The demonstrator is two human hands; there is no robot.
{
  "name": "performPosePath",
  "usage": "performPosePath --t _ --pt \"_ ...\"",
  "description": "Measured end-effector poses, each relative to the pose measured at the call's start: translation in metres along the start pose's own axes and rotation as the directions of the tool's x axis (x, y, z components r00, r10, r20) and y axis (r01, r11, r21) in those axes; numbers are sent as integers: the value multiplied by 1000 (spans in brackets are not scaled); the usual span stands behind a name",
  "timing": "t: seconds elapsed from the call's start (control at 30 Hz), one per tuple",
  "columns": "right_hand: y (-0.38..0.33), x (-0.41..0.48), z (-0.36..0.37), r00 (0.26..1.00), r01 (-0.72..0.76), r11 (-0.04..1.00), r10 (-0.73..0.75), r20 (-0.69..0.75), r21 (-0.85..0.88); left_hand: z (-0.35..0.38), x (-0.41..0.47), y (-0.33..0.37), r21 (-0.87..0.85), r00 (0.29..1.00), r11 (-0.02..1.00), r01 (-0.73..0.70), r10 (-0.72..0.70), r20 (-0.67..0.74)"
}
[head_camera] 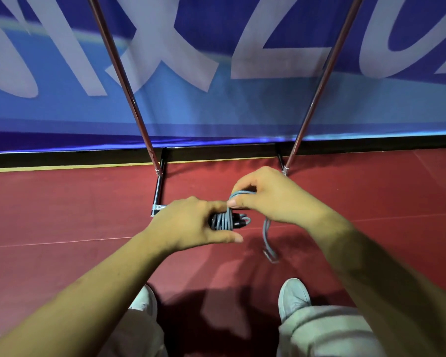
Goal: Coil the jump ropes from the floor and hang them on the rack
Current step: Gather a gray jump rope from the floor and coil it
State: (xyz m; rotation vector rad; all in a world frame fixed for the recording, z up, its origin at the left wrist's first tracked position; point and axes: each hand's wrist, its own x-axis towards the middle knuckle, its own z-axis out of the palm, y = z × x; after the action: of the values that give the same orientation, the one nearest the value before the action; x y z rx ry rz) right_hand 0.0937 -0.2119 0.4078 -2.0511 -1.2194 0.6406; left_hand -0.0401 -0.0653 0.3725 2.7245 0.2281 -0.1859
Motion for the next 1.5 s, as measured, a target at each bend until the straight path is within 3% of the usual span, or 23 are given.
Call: performPosePath --t 0.1,0.2,0.3,0.4,0.43,0.5,0.77,0.9,1.0,1.07,1.13,1.23,1.33,1.43,1.5 --pt "9 2 -4 996 -54 992 62 -70 115 -4 -4 5 -317 992 943 -105 122 36" --pt "16 5 -6 985 -85 980 109 -131 181 -10 -5 6 -705 994 704 -84 105 -13" --pt "16 7 -3 986 -140 971 155 -62 196 -10 -1 4 -881 995 464 -92 14 -96" --pt "10 9 2 988 -149 978 152 -9 145 -9 4 3 -997 993 64 -40 -106 -47" --pt "9 9 3 990 -140 983 143 -15 118 -10 6 2 -999 991 -26 -19 -133 -16" --pt "9 7 2 992 -127 990 128 -12 70 -13 8 -2 -996 986 -86 -13 -168 2" --pt "5 2 2 998 -66 997 66 -13 -51 -15 16 -20 -998 944 59 31 -329 10" --pt "4 1 3 997 -78 975 74 -28 -206 -15 16 -22 -989 932 137 57 -362 4" --pt "3 2 5 997 -63 965 71 23 -255 -7 15 -23 -876 921 460 146 -386 -50" --pt "-1 1 8 996 -11 958 36 85 -285 1 16 -27 -669 929 718 193 -354 -112" --pt "-7 0 11 992 40 954 -2 126 -298 6 17 -30 -445 954 873 200 -276 -113" --pt "-10 -1 11 989 74 957 -33 147 -281 9 16 -34 -479 991 868 129 -99 87" --pt "-7 0 10 992 75 978 -54 113 -194 8 10 -27 -510 978 857 73 39 205" --pt "-3 2 5 999 51 999 -51 1 -14 6 2 -13 -597 965 802 14 147 219" --pt "2 5 2 998 18 993 -12 -55 118 0 0 -5 -670 976 743 -6 149 156"
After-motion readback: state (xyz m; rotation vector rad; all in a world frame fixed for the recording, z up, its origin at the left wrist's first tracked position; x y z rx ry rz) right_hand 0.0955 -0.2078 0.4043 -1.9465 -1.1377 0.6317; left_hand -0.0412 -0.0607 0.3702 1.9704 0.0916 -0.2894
